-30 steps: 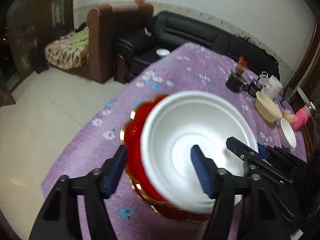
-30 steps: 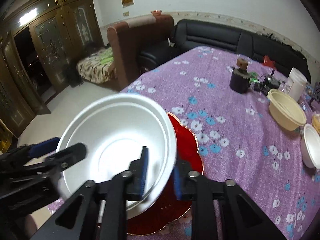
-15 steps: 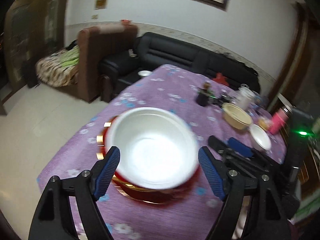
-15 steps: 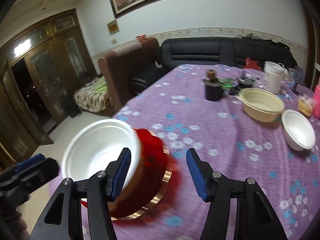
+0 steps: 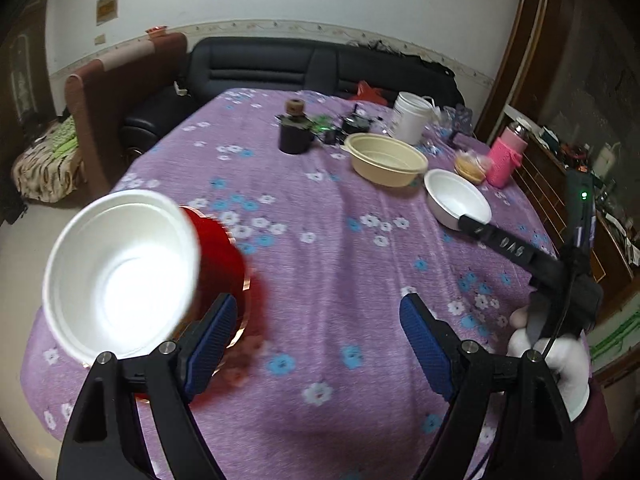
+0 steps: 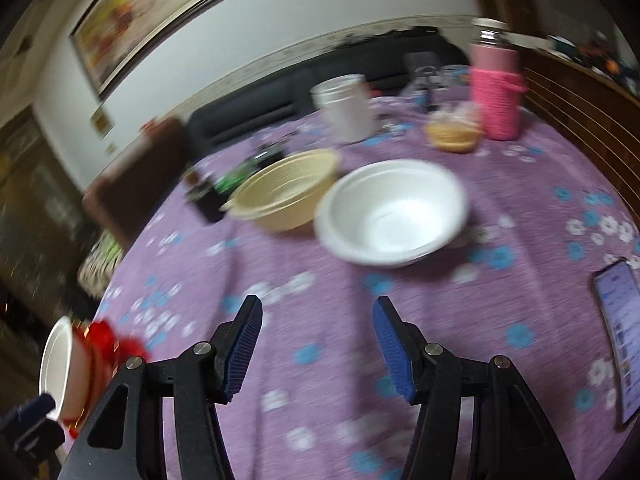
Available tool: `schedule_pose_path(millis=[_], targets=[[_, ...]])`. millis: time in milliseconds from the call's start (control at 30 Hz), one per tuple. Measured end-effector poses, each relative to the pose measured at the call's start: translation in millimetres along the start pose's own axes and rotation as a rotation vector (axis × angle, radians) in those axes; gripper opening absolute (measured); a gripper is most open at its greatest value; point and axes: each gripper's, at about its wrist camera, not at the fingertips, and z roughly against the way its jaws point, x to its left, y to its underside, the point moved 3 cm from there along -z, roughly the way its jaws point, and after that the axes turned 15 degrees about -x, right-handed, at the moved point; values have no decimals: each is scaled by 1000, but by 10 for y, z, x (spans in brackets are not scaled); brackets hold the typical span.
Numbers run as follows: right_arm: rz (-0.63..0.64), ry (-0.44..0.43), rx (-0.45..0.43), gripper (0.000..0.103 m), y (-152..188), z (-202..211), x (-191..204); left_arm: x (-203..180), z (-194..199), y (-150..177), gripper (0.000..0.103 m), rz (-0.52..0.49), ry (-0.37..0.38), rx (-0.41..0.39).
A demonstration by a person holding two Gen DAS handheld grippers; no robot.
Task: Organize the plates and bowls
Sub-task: 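Move both grippers to the cream ribbed bowl and grasp its rim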
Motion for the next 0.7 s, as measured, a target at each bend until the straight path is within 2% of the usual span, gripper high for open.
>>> schedule_pose_path(millis=[133,267,367,467,600,700], targets=[[-19,20,12,62,-193,-122,-223,-186,-245,-124,83,-30,31,72],[66,29,20,62,-518,-283,-222,-264,-456,-547,83,-50,82,127],[87,47,25,62,-797,-377,-293,-184,-651,-951,83,-30,39,129],[82,106,21,62,-982,-494,-496,-148,-925,-1243,83,-11,46,154],[98,128,33,62,-1016,-642,-615,13,-1308,-1528,83,67,34,147],[109,114,42,62,-1005,-750,-584,183,-1536,-1605,83,155,-35,102]])
